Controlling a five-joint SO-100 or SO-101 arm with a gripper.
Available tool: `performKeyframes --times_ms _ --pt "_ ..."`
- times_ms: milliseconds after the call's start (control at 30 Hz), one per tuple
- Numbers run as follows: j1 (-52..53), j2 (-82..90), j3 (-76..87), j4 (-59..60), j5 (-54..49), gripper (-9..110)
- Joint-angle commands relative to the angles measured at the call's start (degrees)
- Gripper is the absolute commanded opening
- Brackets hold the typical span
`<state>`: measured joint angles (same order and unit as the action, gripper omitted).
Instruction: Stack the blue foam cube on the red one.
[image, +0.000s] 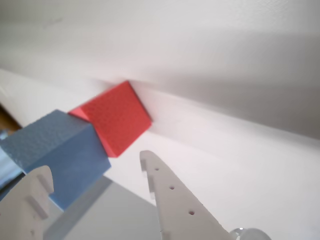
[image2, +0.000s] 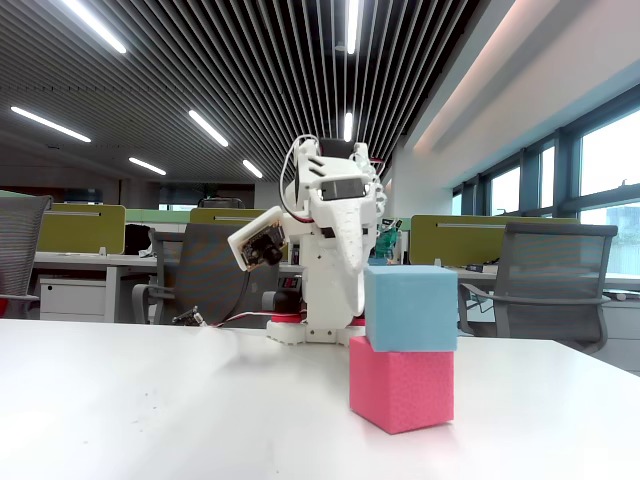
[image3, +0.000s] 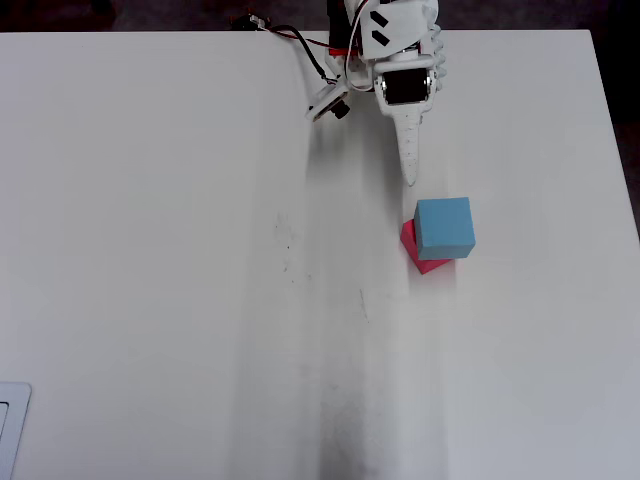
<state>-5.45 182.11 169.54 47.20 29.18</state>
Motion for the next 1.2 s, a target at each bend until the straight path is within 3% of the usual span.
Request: performKeyframes --times_ms 0,1167 --pt "-0.35 0.26 -2.11 -0.53 0.18 24" --pt "-0.97 0.26 0.70 -9.05 0.18 24"
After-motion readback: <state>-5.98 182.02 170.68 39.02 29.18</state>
